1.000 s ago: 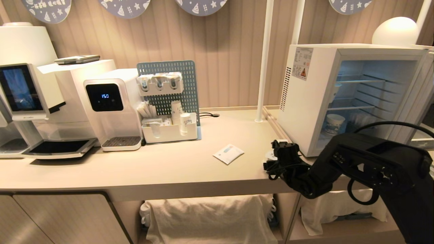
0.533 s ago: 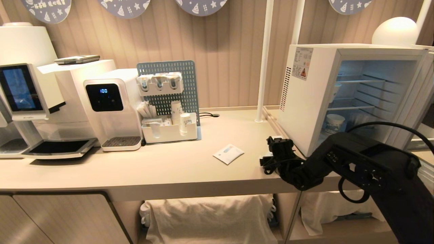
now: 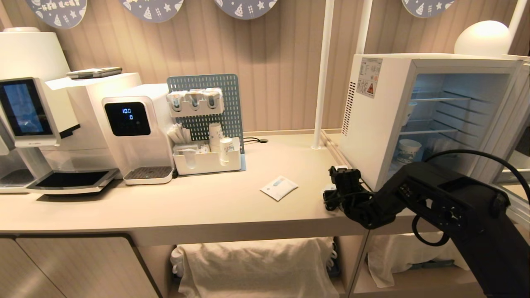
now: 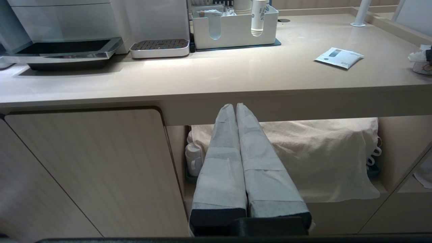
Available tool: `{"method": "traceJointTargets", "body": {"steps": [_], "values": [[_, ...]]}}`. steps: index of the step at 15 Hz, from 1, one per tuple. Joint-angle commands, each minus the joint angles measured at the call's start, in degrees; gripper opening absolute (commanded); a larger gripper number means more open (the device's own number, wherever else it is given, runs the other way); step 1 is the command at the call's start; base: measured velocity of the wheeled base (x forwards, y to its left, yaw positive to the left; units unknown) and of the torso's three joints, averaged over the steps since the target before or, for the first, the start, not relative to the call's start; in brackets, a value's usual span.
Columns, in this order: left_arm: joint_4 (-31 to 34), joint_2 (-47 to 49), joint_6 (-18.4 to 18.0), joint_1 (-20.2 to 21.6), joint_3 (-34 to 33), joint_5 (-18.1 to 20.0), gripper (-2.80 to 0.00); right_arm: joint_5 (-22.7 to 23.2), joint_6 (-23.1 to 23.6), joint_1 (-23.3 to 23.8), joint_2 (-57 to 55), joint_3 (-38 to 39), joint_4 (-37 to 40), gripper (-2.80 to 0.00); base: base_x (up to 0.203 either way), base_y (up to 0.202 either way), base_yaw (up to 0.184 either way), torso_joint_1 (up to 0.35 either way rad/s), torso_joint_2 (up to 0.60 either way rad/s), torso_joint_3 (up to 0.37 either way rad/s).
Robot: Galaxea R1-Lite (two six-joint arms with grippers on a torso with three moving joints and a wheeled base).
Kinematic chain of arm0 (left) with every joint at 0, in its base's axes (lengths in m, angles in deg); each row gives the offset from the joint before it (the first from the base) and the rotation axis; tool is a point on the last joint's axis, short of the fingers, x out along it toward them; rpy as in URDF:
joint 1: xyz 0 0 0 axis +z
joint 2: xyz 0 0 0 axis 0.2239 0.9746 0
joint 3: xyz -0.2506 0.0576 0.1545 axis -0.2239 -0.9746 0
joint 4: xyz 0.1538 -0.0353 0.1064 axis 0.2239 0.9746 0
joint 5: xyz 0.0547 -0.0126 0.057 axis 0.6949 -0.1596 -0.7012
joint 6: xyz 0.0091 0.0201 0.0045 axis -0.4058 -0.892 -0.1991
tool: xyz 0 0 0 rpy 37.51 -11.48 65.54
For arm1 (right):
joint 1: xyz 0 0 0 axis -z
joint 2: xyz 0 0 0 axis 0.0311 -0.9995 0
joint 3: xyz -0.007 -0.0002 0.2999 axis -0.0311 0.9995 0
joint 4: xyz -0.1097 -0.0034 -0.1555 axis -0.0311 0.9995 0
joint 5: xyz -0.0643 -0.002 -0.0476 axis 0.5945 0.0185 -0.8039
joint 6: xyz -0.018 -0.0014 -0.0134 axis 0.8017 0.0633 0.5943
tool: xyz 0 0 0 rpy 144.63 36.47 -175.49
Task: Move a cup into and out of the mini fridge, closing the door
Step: Put the yoghurt in the freezer
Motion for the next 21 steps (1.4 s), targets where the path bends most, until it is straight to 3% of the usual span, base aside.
{"method": "traceJointTargets", "body": {"steps": [1, 8, 11, 14, 16, 19, 21], "values": [[0.01, 0.09, 0.0, 0.04, -0.09, -0.02, -2.8, -0.07, -0.01, 0.02, 0.06, -0.05, -0.17, -2.8, 0.0, 0.0, 0.0, 0.0, 0.0, 0.0], [0.01, 0.09, 0.0, 0.04, -0.09, -0.02, -2.8, -0.07, -0.4, -0.07, 2.9, 2.56, -0.39, -2.8, 0.0, 0.0, 0.0, 0.0, 0.0, 0.0], [0.01, 0.09, -0.09, 0.04, -0.09, -0.02, -2.8, -0.29, -0.64, -0.35, 12.75, 8.62, -0.64, -2.8, 0.0, 0.0, 0.0, 0.0, 0.0, 0.0], [0.01, 0.09, 0.0, 0.04, -0.09, -0.02, -2.8, -2.33, -0.54, -1.14, 29.74, 14.93, 0.41, -2.8, 0.0, 0.0, 0.0, 0.0, 0.0, 0.0], [-0.08, 0.09, -0.25, -0.04, -0.09, -0.02, -2.8, -6.72, -0.45, -2.37, 43.03, 18.14, 4.51, -2.8, 0.0, 0.0, 0.0, 0.0, 0.0, 0.0], [-0.08, 0.09, 0.44, 0.04, -0.09, -0.02, -2.8, -19.19, -0.54, -4.29, 63.41, 21.7, 15.6, -2.8, 0.0, 0.0, 0.0, 0.0, 0.0, 0.0], [-0.08, 0.09, 0.44, 0.04, -0.09, -0.02, -2.8, -25.19, -0.65, -3.61, 78.06, 24.32, 22.96, -2.8, 0.0, 0.0, 0.0, 0.0, 0.0, 0.0]]}}
